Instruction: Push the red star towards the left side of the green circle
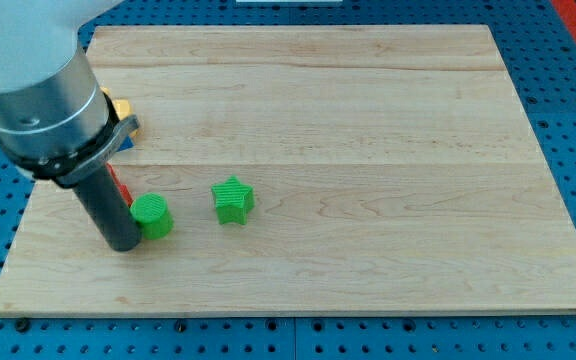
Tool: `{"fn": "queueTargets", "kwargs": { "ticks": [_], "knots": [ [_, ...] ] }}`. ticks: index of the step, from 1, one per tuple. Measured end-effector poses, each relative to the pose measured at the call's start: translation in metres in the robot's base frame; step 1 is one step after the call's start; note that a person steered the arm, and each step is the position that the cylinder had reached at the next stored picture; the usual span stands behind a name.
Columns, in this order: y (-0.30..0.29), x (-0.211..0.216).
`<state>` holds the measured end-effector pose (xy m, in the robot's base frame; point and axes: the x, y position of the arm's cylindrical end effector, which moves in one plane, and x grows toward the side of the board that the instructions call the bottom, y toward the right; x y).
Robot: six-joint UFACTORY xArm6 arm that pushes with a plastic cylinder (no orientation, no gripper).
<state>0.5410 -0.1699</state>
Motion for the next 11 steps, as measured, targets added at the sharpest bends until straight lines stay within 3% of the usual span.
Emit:
{"fn": "queueTargets", "kwargs": {
  "ticks": [2, 3, 4, 5, 6, 7, 8, 11],
  "knots": [
    [0.058, -0.006],
    [0.057, 0.007],
    [0.037, 0.035],
    [-0.025, 0.046],
    [-0.070, 0.002],
    [-0.073, -0.038],
    [-0.044, -0.039],
    [-0.043, -0.026]
  ]
}}
